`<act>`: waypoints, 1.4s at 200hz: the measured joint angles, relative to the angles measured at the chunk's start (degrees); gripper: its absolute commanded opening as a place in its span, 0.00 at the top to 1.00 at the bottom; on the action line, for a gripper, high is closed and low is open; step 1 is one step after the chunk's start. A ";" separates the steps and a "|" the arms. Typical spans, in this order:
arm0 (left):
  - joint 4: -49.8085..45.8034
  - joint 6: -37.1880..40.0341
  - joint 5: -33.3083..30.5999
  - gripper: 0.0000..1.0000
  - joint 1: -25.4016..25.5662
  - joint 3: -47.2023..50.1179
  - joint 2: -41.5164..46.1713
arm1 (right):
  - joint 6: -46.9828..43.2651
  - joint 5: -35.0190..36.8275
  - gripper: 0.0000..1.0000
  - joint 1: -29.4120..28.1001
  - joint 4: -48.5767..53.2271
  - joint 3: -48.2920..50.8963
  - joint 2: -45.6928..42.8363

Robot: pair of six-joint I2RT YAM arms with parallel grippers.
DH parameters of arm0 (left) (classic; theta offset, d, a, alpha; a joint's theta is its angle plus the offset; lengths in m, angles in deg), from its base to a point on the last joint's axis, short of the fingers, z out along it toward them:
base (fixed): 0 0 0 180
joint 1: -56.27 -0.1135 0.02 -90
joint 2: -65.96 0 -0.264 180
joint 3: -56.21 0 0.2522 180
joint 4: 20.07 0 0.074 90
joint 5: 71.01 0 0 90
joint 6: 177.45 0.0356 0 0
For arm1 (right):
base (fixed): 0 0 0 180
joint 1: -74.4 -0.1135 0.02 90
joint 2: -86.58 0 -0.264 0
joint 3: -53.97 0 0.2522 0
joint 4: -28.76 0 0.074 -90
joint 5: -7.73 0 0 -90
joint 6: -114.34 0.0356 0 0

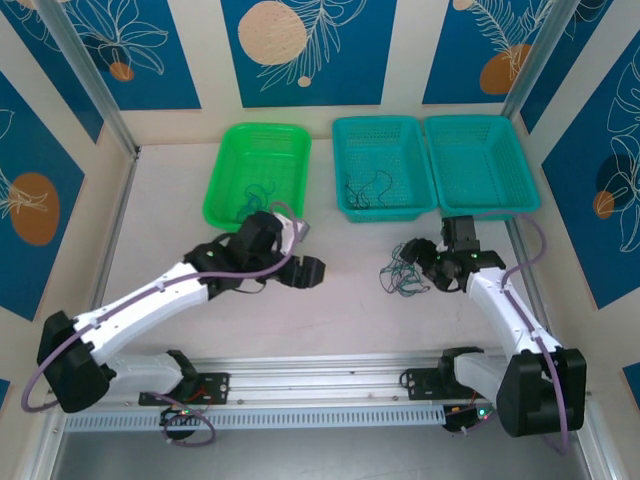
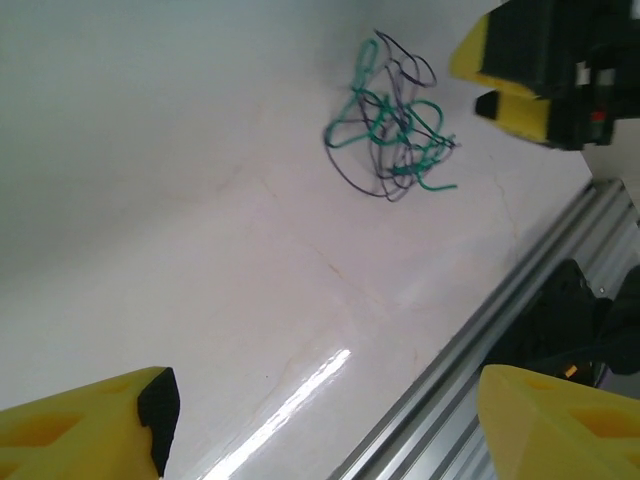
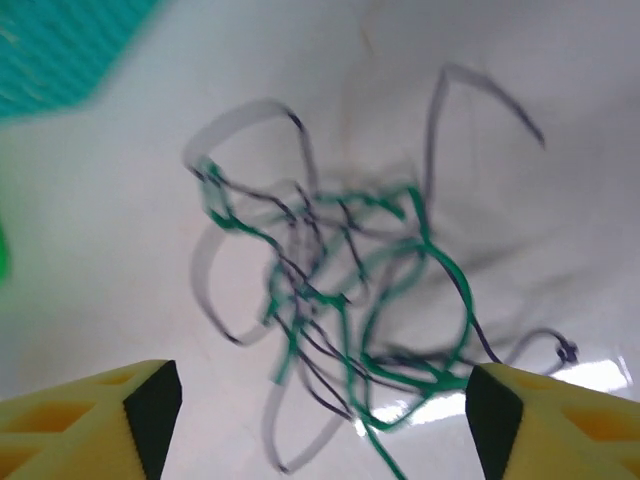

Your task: Untangle the cables

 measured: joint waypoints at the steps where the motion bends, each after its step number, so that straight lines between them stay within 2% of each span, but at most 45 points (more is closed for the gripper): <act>1: 0.63 -0.07 0.13 0.23 0.28 0.17 -0.33 | -0.11 -0.07 0.39 -0.02 0.00 0.13 0.04; 20: 8.26 -0.92 0.48 0.25 4.52 0.22 -6.82 | 0.26 -1.44 0.47 -0.42 -0.04 2.78 1.86; 27: 10.27 -0.90 0.35 0.26 6.01 -0.63 -9.86 | 0.24 -1.86 0.54 -0.59 -0.04 3.02 2.62; 45: 14.08 -0.81 -1.75 0.29 9.09 -4.22 -17.92 | -0.02 -2.51 0.85 -1.07 -1.01 3.13 3.61; 57: 15.93 -0.59 -3.61 0.31 10.56 -6.88 -22.77 | -0.37 -2.91 1.00 -1.11 -1.97 3.15 3.89; 110: 19.69 1.31 -9.81 0.28 11.96 -12.59 -33.00 | -1.25 -5.53 1.00 -3.67 -3.96 3.15 3.72; 138: 20.39 -1.09 -7.34 0.37 10.34 -16.06 -37.92 | -0.13 -6.86 1.00 -5.51 -3.96 3.15 1.75; 153: 21.79 -3.13 -5.60 0.38 9.40 -15.08 -38.99 | 1.38 -7.52 1.00 -6.47 -4.07 3.15 0.35; 183: 25.73 -7.23 -4.55 0.38 8.85 -10.10 -38.27 | 5.57 -8.13 1.00 -8.07 -5.64 3.80 -1.51; 212: 26.21 -10.10 -4.98 0.40 8.87 -4.15 -33.70 | 10.05 -8.00 1.00 -8.41 -6.27 4.11 -1.77; 250: 30.25 -13.25 -4.44 0.48 8.87 -0.09 -28.35 | 16.96 -6.54 1.00 -8.46 -6.56 4.44 -3.48; 280: 33.38 -14.80 -1.92 0.49 9.11 -0.07 -29.49 | 21.55 -6.60 1.00 -8.46 -7.15 4.85 -3.50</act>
